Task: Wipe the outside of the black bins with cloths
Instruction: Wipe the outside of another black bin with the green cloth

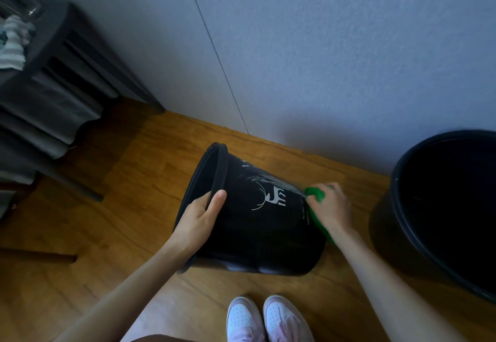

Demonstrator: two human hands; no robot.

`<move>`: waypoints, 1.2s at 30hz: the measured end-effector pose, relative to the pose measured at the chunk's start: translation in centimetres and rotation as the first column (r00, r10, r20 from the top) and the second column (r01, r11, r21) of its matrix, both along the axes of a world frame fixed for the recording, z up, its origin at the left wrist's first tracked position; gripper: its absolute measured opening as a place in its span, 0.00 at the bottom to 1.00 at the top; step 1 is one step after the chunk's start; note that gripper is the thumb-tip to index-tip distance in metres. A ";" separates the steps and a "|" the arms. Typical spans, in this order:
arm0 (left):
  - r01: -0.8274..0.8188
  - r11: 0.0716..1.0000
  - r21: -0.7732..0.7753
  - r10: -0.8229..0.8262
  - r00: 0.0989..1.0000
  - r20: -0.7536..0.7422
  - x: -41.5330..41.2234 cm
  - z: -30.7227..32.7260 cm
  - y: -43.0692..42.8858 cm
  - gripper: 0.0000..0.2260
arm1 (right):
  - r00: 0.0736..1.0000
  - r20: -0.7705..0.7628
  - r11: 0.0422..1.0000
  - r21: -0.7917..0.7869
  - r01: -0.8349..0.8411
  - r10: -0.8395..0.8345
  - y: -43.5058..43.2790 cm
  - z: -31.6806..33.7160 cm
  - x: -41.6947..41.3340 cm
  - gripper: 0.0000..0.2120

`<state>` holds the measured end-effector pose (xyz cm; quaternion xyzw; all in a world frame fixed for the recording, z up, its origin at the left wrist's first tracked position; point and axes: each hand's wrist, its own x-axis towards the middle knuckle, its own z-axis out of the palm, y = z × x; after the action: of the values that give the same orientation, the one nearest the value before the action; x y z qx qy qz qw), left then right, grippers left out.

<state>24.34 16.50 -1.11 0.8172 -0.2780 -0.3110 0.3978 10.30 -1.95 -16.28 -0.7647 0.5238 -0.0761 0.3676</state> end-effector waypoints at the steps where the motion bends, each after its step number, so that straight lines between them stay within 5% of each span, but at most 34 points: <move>1: -0.005 1.000 0.001 0.005 1.000 -0.002 0.1 0.0 0.0 0.14 | 1.000 -0.010 1.000 0.011 0.013 -0.013 0.1 -0.3 -0.8 0.14; 12: 0.066 0.998 0.012 -0.066 0.998 0.010 -0.3 0.3 0.0 0.14 | 0.937 0.280 0.952 -0.279 -0.128 0.208 6.6 6.9 2.2 0.17; 23: 0.138 0.990 -0.011 -0.139 0.984 -0.113 -0.6 0.9 0.3 0.10 | 0.998 -0.059 0.997 0.082 -0.009 0.014 0.3 0.0 -1.3 0.15; 29: 0.087 0.988 -0.127 -0.134 0.892 -0.431 -0.6 1.6 0.2 0.11 | 0.994 0.074 0.992 0.101 0.073 -0.080 0.7 0.3 -2.1 0.17; 33: -0.016 0.998 -0.056 -0.004 0.939 -0.344 0.4 1.8 -0.9 0.12 | 0.969 0.215 0.987 0.127 0.093 -0.119 1.3 0.8 -2.5 0.23; 36: -0.044 0.999 -0.009 0.039 0.950 -0.311 0.3 1.9 -1.4 0.10 | 0.892 0.339 0.938 0.279 0.207 -0.298 1.4 1.9 -2.9 0.29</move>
<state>24.60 15.14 0.77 0.7605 -0.1972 -0.4249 0.4496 7.39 -0.54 -14.37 -0.6116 0.5443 -0.2058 0.5360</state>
